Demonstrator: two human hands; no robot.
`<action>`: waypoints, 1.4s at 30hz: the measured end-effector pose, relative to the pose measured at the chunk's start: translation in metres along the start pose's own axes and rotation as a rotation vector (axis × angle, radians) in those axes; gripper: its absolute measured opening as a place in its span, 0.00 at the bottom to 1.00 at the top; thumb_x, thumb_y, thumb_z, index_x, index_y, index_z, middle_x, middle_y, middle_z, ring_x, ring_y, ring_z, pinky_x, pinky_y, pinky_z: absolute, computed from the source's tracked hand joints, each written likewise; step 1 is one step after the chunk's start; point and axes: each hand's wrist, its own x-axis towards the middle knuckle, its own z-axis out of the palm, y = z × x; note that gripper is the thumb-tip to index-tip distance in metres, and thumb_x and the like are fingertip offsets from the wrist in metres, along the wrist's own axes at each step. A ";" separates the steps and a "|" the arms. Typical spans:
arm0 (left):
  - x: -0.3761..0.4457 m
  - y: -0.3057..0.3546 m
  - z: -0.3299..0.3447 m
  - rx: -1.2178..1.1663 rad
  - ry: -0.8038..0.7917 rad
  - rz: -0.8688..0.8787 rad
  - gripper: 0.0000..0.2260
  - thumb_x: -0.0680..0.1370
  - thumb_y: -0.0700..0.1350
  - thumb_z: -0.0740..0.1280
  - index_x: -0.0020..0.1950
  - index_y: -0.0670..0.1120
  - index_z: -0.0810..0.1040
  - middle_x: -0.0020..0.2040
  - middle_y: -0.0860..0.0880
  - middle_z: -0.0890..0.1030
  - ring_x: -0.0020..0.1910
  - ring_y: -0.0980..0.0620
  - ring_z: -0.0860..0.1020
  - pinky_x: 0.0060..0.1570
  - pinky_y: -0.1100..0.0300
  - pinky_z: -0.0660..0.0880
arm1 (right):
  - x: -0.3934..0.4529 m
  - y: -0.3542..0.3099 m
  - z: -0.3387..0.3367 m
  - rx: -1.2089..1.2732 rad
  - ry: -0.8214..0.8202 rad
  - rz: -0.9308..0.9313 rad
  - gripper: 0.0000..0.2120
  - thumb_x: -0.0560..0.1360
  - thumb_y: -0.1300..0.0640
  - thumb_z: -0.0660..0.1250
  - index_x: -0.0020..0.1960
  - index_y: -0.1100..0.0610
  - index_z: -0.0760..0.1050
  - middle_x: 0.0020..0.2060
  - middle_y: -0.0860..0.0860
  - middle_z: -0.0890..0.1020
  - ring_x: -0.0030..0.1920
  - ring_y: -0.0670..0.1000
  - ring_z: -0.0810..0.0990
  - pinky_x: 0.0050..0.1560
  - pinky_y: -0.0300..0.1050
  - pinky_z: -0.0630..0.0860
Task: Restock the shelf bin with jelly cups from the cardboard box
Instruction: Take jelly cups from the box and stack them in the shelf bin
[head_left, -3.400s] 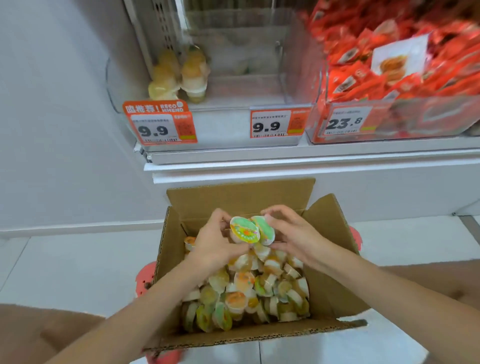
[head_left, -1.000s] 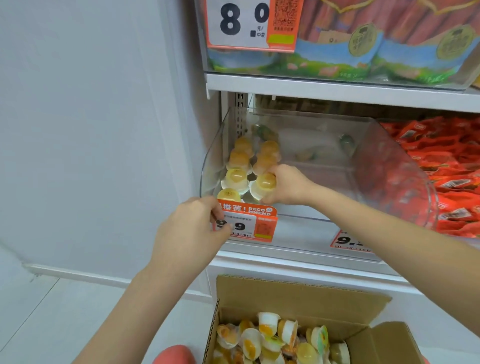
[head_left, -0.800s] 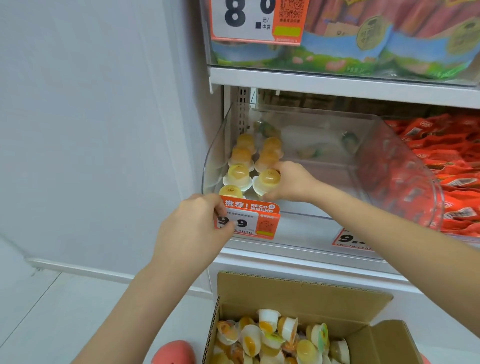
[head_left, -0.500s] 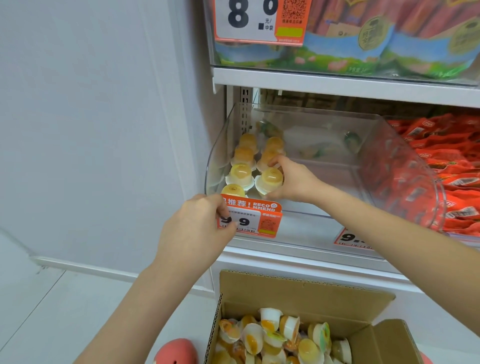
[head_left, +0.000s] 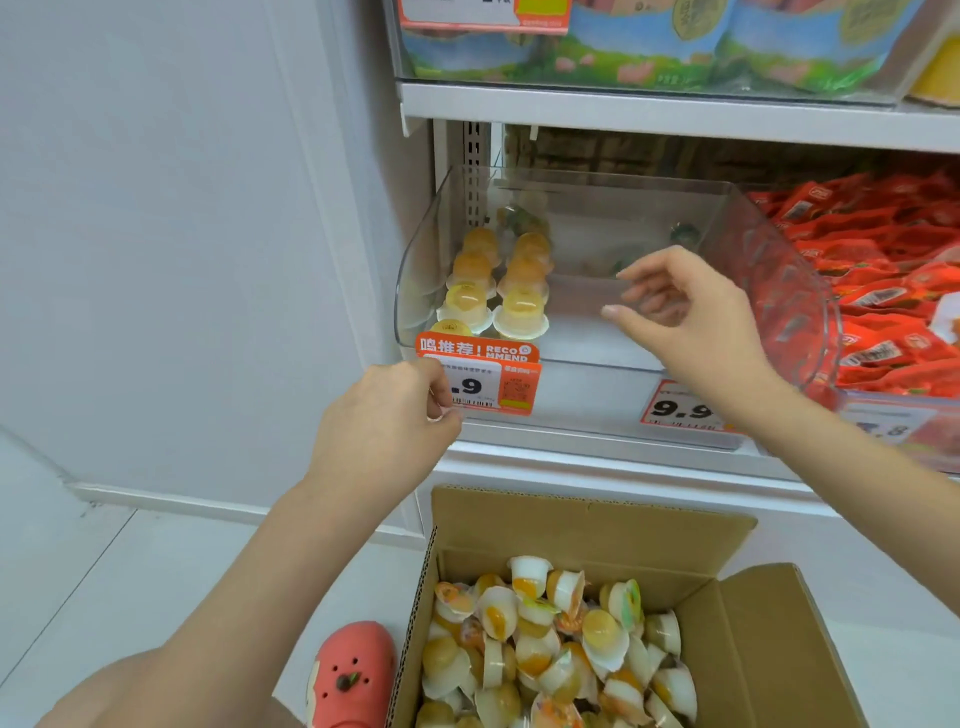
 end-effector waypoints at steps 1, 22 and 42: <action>-0.004 0.001 0.005 0.021 -0.014 0.013 0.03 0.75 0.49 0.67 0.44 0.52 0.74 0.43 0.56 0.79 0.42 0.53 0.77 0.38 0.59 0.72 | -0.019 -0.002 -0.009 0.028 0.021 -0.012 0.10 0.71 0.58 0.73 0.50 0.54 0.76 0.40 0.48 0.80 0.41 0.47 0.76 0.44 0.37 0.73; -0.129 -0.011 0.311 -0.515 -0.801 -0.888 0.23 0.71 0.50 0.73 0.62 0.43 0.73 0.60 0.45 0.76 0.57 0.45 0.76 0.53 0.53 0.76 | -0.247 0.191 0.078 0.038 -0.431 1.199 0.36 0.71 0.47 0.72 0.72 0.60 0.61 0.63 0.56 0.73 0.61 0.55 0.74 0.57 0.46 0.73; -0.172 -0.023 0.336 -0.763 -0.352 -0.986 0.22 0.66 0.34 0.77 0.56 0.41 0.73 0.48 0.48 0.76 0.49 0.50 0.74 0.44 0.59 0.70 | -0.264 0.196 0.077 0.925 -0.029 1.641 0.17 0.74 0.58 0.70 0.59 0.59 0.68 0.62 0.59 0.68 0.56 0.55 0.74 0.54 0.44 0.76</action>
